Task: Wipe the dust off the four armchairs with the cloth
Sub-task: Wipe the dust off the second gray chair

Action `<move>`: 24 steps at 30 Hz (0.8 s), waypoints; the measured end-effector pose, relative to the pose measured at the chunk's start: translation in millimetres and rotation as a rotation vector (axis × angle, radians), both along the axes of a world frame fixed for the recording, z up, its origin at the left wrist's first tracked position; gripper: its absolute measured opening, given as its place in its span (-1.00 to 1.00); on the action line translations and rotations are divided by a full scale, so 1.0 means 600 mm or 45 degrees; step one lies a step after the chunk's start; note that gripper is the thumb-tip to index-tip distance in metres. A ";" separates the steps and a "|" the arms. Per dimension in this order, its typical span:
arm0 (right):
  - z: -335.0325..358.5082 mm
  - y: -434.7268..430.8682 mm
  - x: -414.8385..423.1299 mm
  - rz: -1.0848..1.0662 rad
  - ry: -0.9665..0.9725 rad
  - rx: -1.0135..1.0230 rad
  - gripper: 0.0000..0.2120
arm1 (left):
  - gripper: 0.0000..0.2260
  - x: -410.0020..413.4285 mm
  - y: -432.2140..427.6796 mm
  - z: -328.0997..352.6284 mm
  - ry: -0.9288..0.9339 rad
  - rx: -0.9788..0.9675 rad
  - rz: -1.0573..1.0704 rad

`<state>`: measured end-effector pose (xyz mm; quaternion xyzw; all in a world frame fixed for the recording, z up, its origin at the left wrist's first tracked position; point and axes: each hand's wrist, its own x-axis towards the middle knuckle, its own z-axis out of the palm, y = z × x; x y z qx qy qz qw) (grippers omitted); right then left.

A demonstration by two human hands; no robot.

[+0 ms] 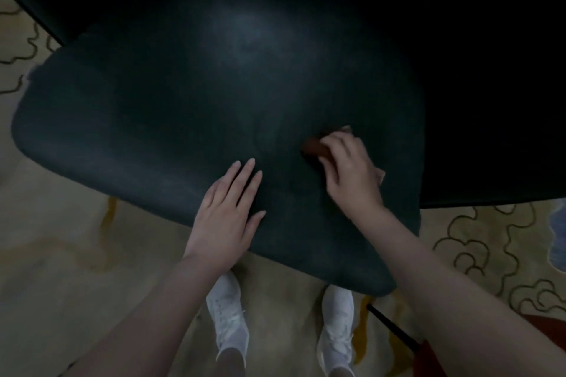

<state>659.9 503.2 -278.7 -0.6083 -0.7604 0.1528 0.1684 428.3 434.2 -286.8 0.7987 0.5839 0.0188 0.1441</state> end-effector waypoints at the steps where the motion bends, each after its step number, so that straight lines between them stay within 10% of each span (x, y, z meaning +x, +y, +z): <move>1: 0.001 -0.020 -0.003 0.135 0.006 0.010 -0.75 | -0.45 0.006 -0.004 -0.002 0.000 0.005 0.029; 11: -0.009 -0.184 0.161 1.125 -0.264 0.027 -0.66 | -0.47 0.092 -0.046 -0.018 -0.049 0.064 0.153; 18: -0.014 -0.064 0.139 -0.030 0.087 -0.019 -0.76 | -0.48 0.142 -0.078 -0.026 -0.054 0.090 0.188; 24: -0.022 -0.158 0.076 0.476 0.068 0.070 -0.71 | -0.49 0.146 -0.086 -0.034 -0.051 0.136 0.207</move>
